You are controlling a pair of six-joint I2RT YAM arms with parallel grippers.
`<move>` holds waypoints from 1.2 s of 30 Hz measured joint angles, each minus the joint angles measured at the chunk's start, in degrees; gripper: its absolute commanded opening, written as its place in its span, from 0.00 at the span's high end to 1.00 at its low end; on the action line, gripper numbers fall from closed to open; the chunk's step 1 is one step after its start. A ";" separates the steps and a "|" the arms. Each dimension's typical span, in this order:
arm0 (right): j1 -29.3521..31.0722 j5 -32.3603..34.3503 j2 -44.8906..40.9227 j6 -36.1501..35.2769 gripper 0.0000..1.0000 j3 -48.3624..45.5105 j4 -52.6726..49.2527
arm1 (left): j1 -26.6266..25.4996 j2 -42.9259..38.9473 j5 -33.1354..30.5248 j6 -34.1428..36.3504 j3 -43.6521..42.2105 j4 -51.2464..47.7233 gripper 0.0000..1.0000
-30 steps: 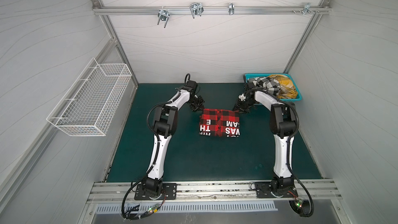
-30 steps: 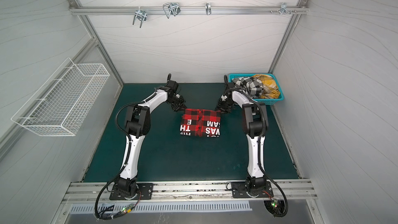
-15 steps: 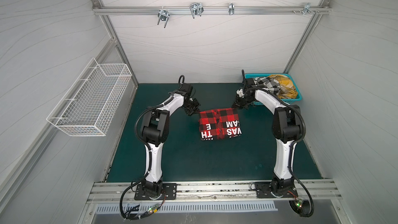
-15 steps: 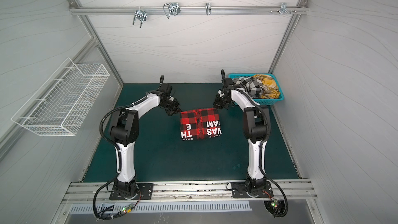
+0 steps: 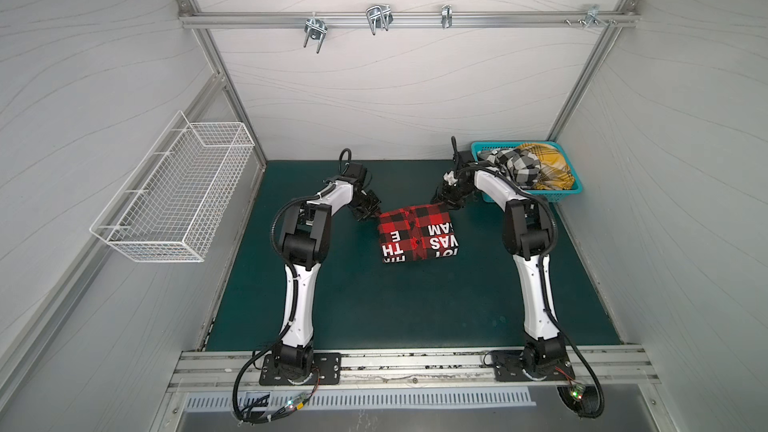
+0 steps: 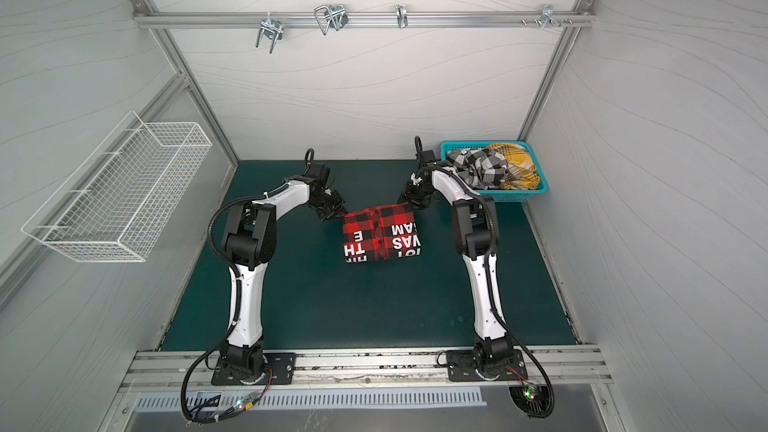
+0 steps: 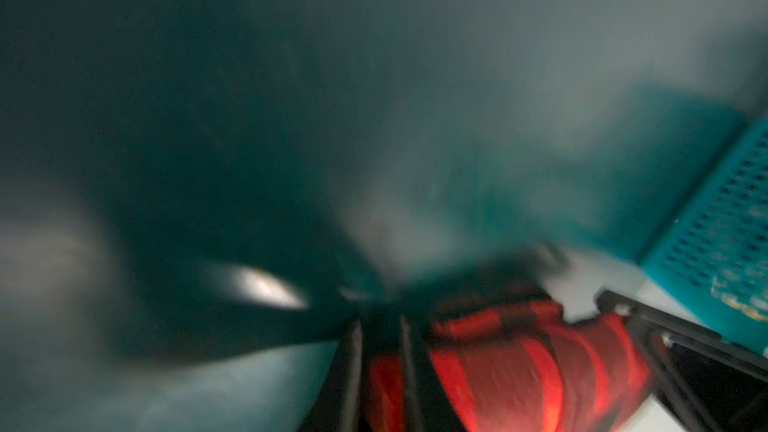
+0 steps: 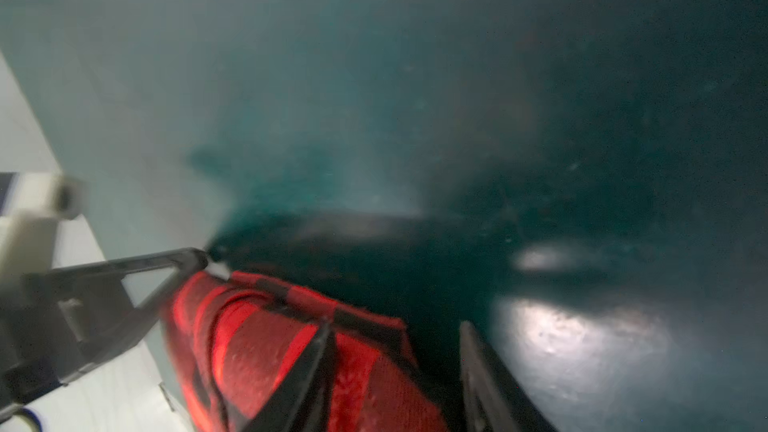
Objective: Fold and stack the long sleeve shirts
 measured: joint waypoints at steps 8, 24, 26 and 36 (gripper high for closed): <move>-0.15 6.12 -12.81 -2.19 0.32 -10.45 -2.34 | -0.63 -9.20 -6.82 1.92 -0.81 -6.82 0.49; 6.21 4.09 -34.42 -0.61 0.76 -40.30 3.26 | -16.37 -19.87 -5.16 -1.70 -20.09 -5.16 0.66; 7.17 2.99 -32.85 -0.31 0.79 -40.94 5.09 | -16.04 -18.43 -4.98 -1.64 -20.09 -4.87 0.67; 7.63 0.87 -28.63 0.24 0.82 -46.88 12.07 | -14.25 -14.38 -4.79 -0.44 -20.09 -3.87 0.69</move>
